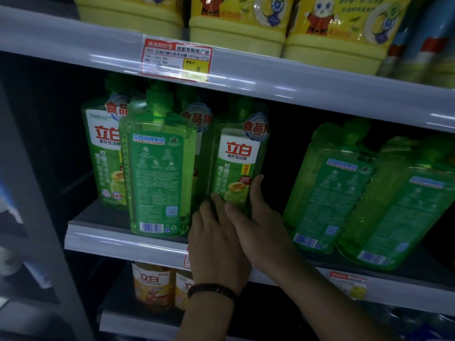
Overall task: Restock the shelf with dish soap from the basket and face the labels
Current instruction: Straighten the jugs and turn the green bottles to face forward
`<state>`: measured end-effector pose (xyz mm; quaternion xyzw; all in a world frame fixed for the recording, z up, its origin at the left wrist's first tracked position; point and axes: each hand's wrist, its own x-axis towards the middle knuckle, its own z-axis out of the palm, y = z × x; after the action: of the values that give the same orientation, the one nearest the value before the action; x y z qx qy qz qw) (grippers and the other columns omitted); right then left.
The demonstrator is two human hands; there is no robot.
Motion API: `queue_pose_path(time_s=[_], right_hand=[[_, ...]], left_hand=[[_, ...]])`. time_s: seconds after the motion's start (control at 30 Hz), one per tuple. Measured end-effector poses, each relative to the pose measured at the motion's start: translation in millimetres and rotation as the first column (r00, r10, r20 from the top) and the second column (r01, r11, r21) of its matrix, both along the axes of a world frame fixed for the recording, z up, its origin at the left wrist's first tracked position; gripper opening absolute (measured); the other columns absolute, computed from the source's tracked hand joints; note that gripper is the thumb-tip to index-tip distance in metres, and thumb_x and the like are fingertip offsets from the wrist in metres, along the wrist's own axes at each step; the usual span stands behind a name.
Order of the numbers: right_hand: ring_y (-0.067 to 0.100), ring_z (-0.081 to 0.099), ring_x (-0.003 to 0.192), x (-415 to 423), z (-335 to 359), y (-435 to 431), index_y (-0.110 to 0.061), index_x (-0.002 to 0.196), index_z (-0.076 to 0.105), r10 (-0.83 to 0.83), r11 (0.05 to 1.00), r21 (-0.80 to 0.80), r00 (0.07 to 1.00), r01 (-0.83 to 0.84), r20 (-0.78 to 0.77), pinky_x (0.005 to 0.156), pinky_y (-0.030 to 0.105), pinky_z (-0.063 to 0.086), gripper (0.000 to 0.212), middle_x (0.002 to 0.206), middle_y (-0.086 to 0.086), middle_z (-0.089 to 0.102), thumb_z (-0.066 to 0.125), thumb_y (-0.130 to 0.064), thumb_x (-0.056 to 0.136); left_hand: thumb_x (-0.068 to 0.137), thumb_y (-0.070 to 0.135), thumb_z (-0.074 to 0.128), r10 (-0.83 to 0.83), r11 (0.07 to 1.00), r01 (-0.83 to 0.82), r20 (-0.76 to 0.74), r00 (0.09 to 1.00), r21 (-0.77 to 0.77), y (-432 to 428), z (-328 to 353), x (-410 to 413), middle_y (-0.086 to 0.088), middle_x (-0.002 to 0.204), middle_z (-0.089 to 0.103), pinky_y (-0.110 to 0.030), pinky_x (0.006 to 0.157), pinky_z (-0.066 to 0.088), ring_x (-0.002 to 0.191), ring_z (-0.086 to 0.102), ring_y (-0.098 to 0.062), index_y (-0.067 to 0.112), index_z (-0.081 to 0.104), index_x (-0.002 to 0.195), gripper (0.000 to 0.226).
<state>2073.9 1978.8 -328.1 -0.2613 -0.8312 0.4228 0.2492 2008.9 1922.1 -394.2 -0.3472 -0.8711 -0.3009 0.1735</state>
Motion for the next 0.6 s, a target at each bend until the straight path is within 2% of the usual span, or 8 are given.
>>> queue_pose_path(time_s=[0.13, 0.2, 0.23, 0.3, 0.33, 0.4, 0.5, 0.6], right_hand=[[0.014, 0.056, 0.142, 2.4, -2.9, 3.9, -0.044, 0.166, -0.021, 0.044, 0.999, -0.015, 0.998, -0.044, 0.045, 0.115, 0.027, 0.043, 0.105, 0.164, -0.010, 0.050, 0.056, -0.069, 0.099], [0.015, 0.058, 0.140, 4.6, -0.4, 3.9, -0.046, 0.166, -0.018, 0.056, 0.998, -0.035, 0.996, -0.054, 0.068, 0.112, 0.027, 0.045, 0.104, 0.159, -0.014, 0.052, 0.058, -0.067, 0.099], [0.012, 0.059, 0.137, 5.2, -0.2, 3.0, -0.048, 0.168, -0.006, 0.043, 0.998, -0.036, 0.998, -0.041, 0.043, 0.111, 0.028, 0.045, 0.098, 0.155, -0.020, 0.054, 0.061, -0.065, 0.099], [0.003, 0.058, 0.126, 5.3, -2.8, -2.3, -0.049, 0.155, 0.033, -0.044, 0.999, 0.012, 0.997, 0.045, -0.070, 0.108, 0.028, 0.047, 0.062, 0.139, -0.027, 0.058, 0.064, -0.052, 0.101], [0.002, 0.059, 0.121, 4.5, -4.3, -7.3, -0.044, 0.146, 0.046, -0.096, 0.992, 0.063, 0.987, 0.105, -0.131, 0.106, 0.030, 0.050, 0.048, 0.134, -0.021, 0.059, 0.065, -0.045, 0.101], [0.004, 0.061, 0.114, 1.4, -4.1, -21.4, -0.036, 0.134, 0.058, -0.141, 0.978, 0.122, 0.968, 0.168, -0.205, 0.099, 0.031, 0.053, 0.035, 0.127, -0.009, 0.060, 0.069, -0.034, 0.101], [-0.002, 0.060, 0.112, -9.9, 7.3, -43.2, -0.033, 0.132, 0.061, -0.028, 0.999, 0.034, 0.980, 0.036, -0.197, 0.092, 0.025, 0.050, 0.032, 0.120, -0.013, 0.064, 0.069, -0.028, 0.102], [-0.018, 0.059, 0.104, -30.1, 16.3, -55.2, -0.040, 0.124, 0.057, 0.088, 0.981, -0.153, 0.979, -0.117, -0.186, 0.083, 0.008, 0.046, 0.027, 0.113, -0.030, 0.063, 0.064, -0.022, 0.105]], left_hand=[[0.098, 0.038, 0.045, 0.018, 1.000, -0.017, 0.026, 1.000, -0.012, -0.1, 1.4, 1.0, -0.020, 0.154, 0.041, -0.041, 0.118, 0.040, 0.138, 0.043, -0.035, -0.003, 0.020, 0.163, 0.081], [0.096, 0.037, 0.044, -0.021, 0.999, 0.020, 0.041, 0.999, 0.041, -2.5, 0.7, -0.9, -0.017, 0.149, 0.044, -0.041, 0.114, 0.043, 0.134, 0.044, -0.033, -0.002, 0.031, 0.159, 0.076], [0.094, 0.034, 0.048, -0.073, 0.988, 0.065, 0.051, 0.996, 0.139, -6.3, 3.0, -0.5, -0.014, 0.141, 0.050, -0.041, 0.107, 0.048, 0.126, 0.050, -0.031, 0.001, 0.046, 0.152, 0.066], [0.092, 0.019, 0.065, -0.133, 0.908, 0.117, 0.014, 0.991, 0.402, -17.7, 8.9, 0.6, -0.008, 0.119, 0.057, -0.041, 0.089, 0.053, 0.103, 0.058, -0.026, 0.009, 0.069, 0.123, 0.032], [0.090, 0.011, 0.072, -0.094, 0.860, 0.094, -0.025, 0.995, 0.501, -26.1, 13.1, 1.3, -0.007, 0.109, 0.058, -0.041, 0.083, 0.052, 0.094, 0.058, -0.025, 0.011, 0.071, 0.110, 0.020], [0.086, 0.009, 0.079, 0.055, 0.792, 0.009, -0.086, 0.995, 0.610, -44.6, 22.7, -0.2, -0.008, 0.101, 0.058, -0.041, 0.082, 0.048, 0.090, 0.055, -0.029, 0.011, 0.071, 0.100, 0.016], [0.079, 0.022, 0.087, 0.241, 0.725, -0.208, 0.041, 0.970, 0.657, -64.4, 29.2, -11.9, -0.018, 0.120, 0.055, -0.044, 0.099, 0.039, 0.112, 0.051, -0.037, 0.004, 0.061, 0.122, 0.053], [0.078, 0.043, 0.086, 0.266, 0.749, -0.322, 0.182, 0.947, 0.579, -74.9, 26.2, -27.4, -0.020, 0.146, 0.042, -0.056, 0.111, 0.035, 0.134, 0.040, -0.042, 0.007, 0.038, 0.149, 0.092]])
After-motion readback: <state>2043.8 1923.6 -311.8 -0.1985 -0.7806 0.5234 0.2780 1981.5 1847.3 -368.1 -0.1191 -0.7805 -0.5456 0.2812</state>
